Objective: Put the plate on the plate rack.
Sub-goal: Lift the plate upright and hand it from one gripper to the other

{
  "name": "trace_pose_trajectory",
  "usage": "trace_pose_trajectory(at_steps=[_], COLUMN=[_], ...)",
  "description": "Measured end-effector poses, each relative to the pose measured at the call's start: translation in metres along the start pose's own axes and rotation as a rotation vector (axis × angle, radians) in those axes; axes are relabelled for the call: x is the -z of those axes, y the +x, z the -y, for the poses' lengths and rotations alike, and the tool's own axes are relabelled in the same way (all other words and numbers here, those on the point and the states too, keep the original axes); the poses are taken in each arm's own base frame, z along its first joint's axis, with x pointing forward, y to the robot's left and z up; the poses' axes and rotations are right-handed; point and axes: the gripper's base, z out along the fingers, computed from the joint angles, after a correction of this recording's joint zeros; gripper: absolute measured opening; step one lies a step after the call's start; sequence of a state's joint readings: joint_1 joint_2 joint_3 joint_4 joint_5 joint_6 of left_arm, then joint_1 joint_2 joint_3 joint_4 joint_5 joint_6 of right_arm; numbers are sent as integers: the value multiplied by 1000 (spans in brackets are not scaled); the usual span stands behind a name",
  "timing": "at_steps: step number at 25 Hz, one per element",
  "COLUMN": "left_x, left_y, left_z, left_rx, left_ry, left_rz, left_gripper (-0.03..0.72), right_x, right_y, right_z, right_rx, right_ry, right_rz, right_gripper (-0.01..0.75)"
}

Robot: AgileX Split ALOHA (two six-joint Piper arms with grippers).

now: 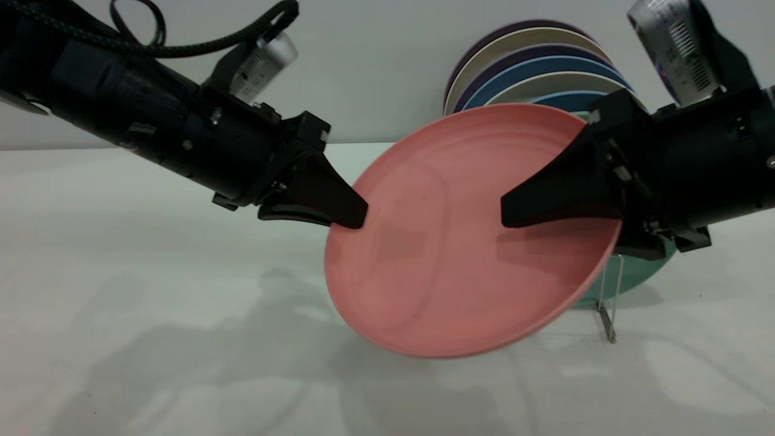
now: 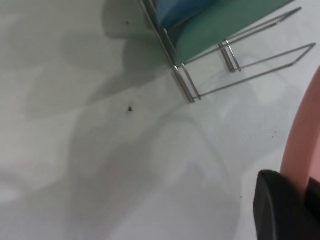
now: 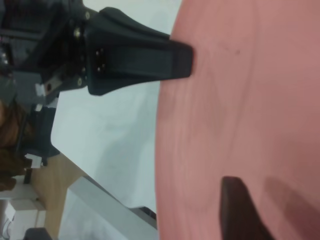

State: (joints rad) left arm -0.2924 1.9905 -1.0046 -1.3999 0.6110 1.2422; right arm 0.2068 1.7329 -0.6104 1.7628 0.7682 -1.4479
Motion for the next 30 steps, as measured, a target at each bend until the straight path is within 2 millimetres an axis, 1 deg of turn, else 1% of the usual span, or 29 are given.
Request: trace_pose_trajectory(at_steps=[2,3,4,9,12,14,15,17,19,20,23,26,28,30], left_x=[-1,-2,-1,2,10,17,20,25,27,28,29,30,32,40], left_y=[0,0,0,-2,-7,-10,-12,-13,-14,-14,-11,-9,-10,-13], left_z=[1,1,1,5,12,19,22,26,30,32,33,32,32,29], left_rx=[-8,-14,-18,-53,-91,-118,-129,-141,-125,-115,-112,-101,-102,-93], left_ry=[-5,-6,-5,-3,-9,-9,-8,-2,9,16,15,8,5,-3], left_rz=[-1,-1,0,9,36,54,64,73,78,77,46,24,23,46], left_gripper=[12,12,12,15,47,102,145,246,366,420,538,578,580,580], right_x=[-1,-2,-2,-2,-2,-2,-2,-1,3,7,26,49,61,72], right_y=[1,1,1,0,0,-1,-2,-3,-4,-6,-16,-23,-23,-23], right_z=[1,3,5,6,7,8,7,7,9,11,12,9,5,-1], right_rx=[13,18,28,58,76,82,92,115,153,173,214,300,404,532], right_ry=[7,17,35,43,59,66,63,61,69,81,114,155,196,250], right_rz=[-5,-3,-1,0,8,17,18,22,22,27,83,119,105,79], right_gripper=[262,192,180,180,156,152,152,150,149,148,148,146,146,146])
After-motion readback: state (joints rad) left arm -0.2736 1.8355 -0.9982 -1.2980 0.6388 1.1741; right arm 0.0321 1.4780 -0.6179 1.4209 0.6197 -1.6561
